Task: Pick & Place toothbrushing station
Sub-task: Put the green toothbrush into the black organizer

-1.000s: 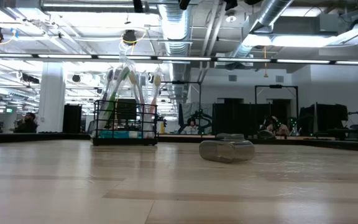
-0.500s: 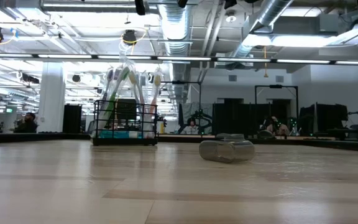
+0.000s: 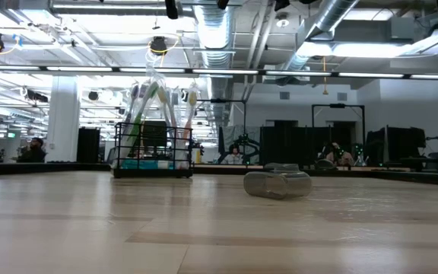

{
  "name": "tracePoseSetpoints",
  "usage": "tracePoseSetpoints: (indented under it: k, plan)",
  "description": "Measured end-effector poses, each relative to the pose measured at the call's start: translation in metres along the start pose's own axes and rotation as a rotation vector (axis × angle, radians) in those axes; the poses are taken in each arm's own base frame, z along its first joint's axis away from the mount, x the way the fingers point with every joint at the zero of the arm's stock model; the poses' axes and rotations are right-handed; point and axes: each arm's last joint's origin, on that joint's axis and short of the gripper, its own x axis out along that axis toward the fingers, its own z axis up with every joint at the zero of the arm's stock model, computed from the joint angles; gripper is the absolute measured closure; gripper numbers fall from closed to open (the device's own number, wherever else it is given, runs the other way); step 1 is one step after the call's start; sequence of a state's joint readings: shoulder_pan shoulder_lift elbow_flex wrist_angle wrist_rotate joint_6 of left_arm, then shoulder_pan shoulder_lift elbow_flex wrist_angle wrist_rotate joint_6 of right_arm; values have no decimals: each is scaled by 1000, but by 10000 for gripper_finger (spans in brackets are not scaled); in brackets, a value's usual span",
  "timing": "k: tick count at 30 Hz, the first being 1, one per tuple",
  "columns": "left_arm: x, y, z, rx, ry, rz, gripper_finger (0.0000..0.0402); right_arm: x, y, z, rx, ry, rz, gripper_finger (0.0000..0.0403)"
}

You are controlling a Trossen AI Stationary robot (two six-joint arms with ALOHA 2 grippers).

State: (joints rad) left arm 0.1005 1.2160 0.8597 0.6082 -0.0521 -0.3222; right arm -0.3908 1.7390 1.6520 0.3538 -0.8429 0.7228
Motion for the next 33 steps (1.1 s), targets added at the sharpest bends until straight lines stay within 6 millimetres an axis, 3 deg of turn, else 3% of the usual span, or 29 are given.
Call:
tracePoseSetpoints:
  k: [8,14,16,21,27,33]
  plan:
    - [0,0,-1,52,12,-5,391,0,0,0,-24,11,11,394]
    - [-19,15,-5,78,249,129,319,-9,-6,5,-32,1,-8,396]
    - [-31,19,5,107,261,183,290,-16,-10,9,-34,3,-14,396]
    - [-59,27,46,128,96,265,221,-26,-18,11,-8,36,-25,396]
    - [-76,41,71,129,-6,318,186,-10,-16,-9,-9,135,-25,396]
    - [-71,55,80,67,-69,216,184,23,-24,-38,55,192,29,396]
